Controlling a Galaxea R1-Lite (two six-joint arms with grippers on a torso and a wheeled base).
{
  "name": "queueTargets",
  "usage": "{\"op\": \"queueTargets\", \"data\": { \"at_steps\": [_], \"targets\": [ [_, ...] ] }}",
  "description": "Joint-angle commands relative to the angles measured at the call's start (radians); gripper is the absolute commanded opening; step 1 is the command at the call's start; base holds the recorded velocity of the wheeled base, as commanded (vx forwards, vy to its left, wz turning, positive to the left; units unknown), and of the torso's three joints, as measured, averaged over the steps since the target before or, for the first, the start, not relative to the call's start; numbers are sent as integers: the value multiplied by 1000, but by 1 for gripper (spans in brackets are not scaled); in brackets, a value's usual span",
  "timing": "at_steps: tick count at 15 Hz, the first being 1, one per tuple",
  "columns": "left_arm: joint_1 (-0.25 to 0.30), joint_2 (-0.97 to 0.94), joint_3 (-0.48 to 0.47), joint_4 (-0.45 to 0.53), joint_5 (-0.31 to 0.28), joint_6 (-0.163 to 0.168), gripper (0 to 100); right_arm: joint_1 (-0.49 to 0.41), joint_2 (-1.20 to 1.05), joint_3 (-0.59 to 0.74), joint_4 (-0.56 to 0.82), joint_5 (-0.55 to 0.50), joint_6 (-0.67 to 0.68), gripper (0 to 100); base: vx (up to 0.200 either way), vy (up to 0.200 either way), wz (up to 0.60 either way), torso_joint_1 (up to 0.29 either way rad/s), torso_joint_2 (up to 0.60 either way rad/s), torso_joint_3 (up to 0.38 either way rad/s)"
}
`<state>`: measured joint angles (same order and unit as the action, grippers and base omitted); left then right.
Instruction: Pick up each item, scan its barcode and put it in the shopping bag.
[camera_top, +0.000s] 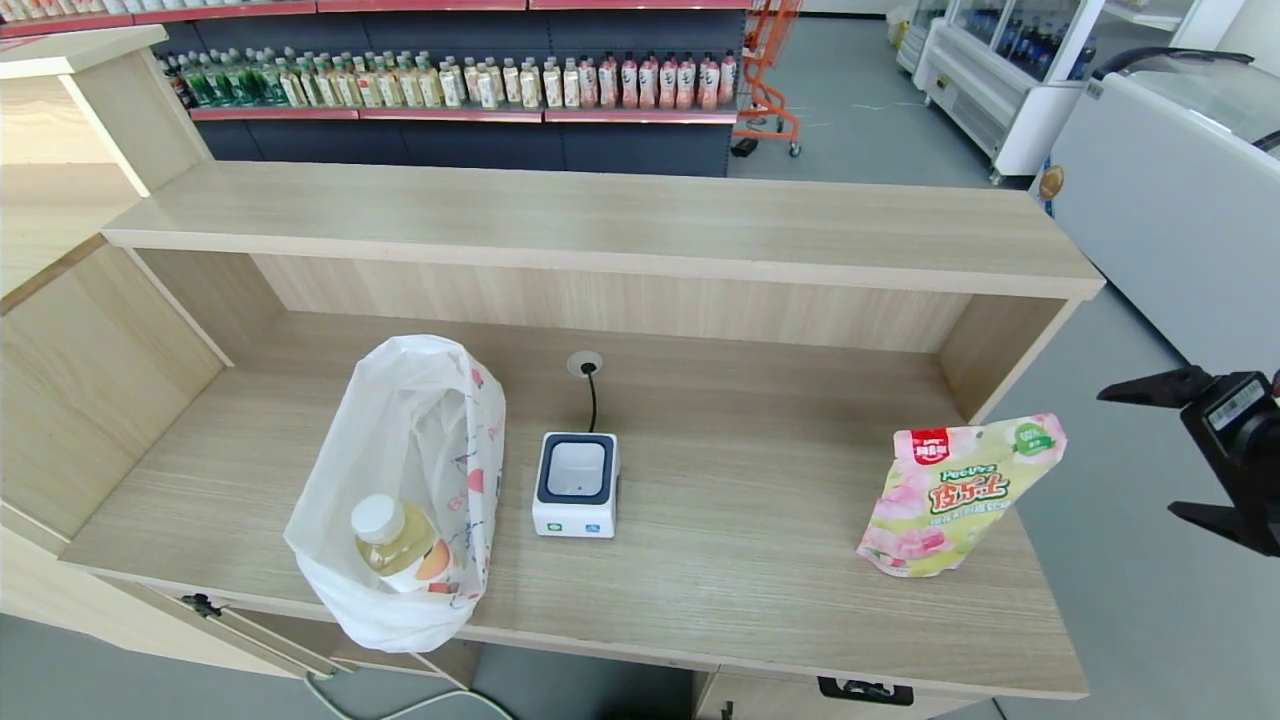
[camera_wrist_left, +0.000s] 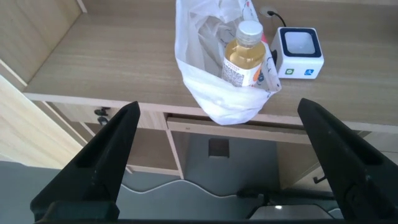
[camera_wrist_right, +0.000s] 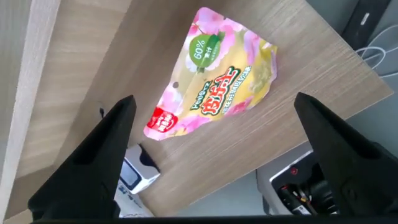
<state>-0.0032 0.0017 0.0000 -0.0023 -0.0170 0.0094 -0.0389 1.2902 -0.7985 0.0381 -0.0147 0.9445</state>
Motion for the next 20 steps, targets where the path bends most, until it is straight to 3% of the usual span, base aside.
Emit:
{"op": "queueTargets", "data": {
  "at_steps": [1,8,12,20],
  "targets": [
    [0,0,0,-1,0,0,100,5,92,-2,-1,-1,25,100,0,0,0,0,0,0],
    [0,0,0,-1,0,0,100,5,278,-7,-17,-60,33,100,0,0,0,0,0,0],
    [0,0,0,-1,0,0,100,17,388,-13,-170,-67,20,100,0,0,0,0,0,0],
    [0,0,0,-1,0,0,100,114,185,-30,-109,-64,-27,100,0,0,0,0,0,0]
  ]
}}
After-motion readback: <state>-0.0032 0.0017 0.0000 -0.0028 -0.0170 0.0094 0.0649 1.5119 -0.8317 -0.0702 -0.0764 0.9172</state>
